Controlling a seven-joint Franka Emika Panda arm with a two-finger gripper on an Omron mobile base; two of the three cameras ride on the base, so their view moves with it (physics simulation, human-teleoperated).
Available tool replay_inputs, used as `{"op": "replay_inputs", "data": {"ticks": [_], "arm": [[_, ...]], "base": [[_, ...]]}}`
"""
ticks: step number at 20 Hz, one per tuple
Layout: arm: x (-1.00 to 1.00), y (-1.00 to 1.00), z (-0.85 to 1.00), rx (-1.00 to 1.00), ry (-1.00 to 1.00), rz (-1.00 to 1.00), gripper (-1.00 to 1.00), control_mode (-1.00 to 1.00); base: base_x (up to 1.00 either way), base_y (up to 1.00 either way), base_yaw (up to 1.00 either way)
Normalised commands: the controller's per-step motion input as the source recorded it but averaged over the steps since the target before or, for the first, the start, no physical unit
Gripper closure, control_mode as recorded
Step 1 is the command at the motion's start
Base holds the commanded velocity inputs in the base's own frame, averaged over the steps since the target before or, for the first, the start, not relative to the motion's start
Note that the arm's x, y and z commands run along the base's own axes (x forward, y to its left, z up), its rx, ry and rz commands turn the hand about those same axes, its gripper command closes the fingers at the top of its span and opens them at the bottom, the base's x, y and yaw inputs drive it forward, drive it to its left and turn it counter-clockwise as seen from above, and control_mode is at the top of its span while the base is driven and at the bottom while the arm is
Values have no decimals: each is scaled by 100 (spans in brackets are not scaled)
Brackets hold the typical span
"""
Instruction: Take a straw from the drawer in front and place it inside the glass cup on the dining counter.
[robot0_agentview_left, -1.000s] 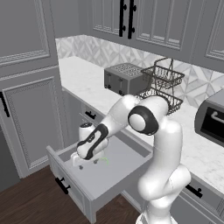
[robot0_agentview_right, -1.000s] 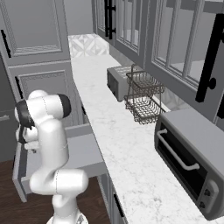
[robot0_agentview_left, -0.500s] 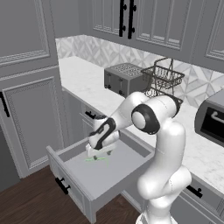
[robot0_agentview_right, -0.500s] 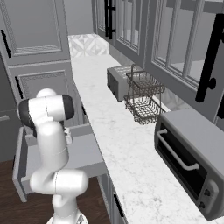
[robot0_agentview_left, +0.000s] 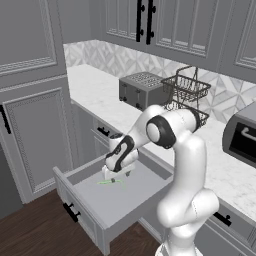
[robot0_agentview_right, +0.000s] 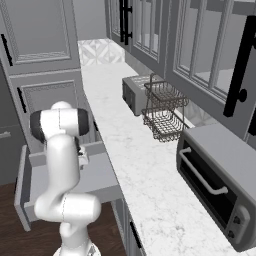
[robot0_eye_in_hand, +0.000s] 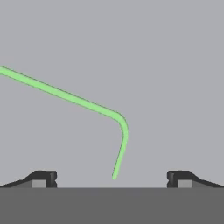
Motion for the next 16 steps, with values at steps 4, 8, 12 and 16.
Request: {"op": "replay_inputs", "data": {"ticks": [4, 8, 12, 16], "arm": [[24, 0, -28, -2, 0, 4, -100, -100], [34, 0, -26, 0, 0, 5, -100, -100], [11, 0, -28, 0, 1, 5, -100, -100], [-3, 0, -26, 0, 1, 4, -100, -100]], "base": [[0, 0, 0], [0, 0, 0], [0, 0, 0], [0, 0, 0]]}}
